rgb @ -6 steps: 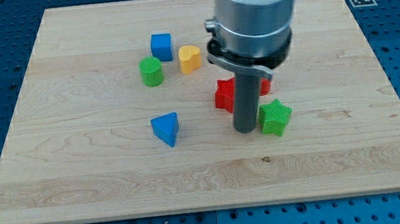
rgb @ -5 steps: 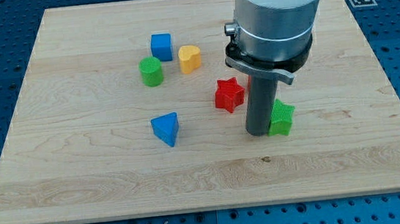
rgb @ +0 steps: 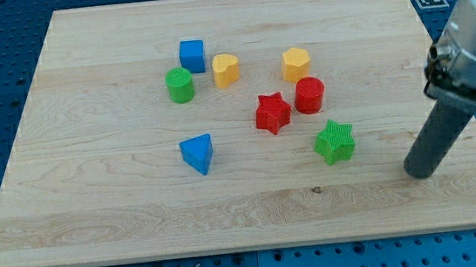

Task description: Nudge the green star down a bit

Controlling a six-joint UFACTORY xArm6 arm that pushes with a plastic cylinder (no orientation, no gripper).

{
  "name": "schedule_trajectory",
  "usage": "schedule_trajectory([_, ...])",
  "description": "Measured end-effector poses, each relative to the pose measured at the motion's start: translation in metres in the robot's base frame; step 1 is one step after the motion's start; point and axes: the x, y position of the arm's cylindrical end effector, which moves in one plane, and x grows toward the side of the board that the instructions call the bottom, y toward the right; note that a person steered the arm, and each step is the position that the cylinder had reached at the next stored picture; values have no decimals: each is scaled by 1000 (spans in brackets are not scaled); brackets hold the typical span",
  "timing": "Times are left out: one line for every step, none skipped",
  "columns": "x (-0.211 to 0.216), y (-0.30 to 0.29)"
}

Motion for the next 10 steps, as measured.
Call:
schedule_trajectory([-37, -1])
schedule_trajectory([-68, -34])
schedule_trajectory([-76, -65])
schedule_trajectory([-76, -65])
schedule_trajectory([-76, -69])
schedule_trajectory([-74, -76])
schedule_trajectory([-65, -80])
schedule_trajectory([-55, -80])
schedule_trajectory([-49, -80])
schedule_trajectory([-51, -80])
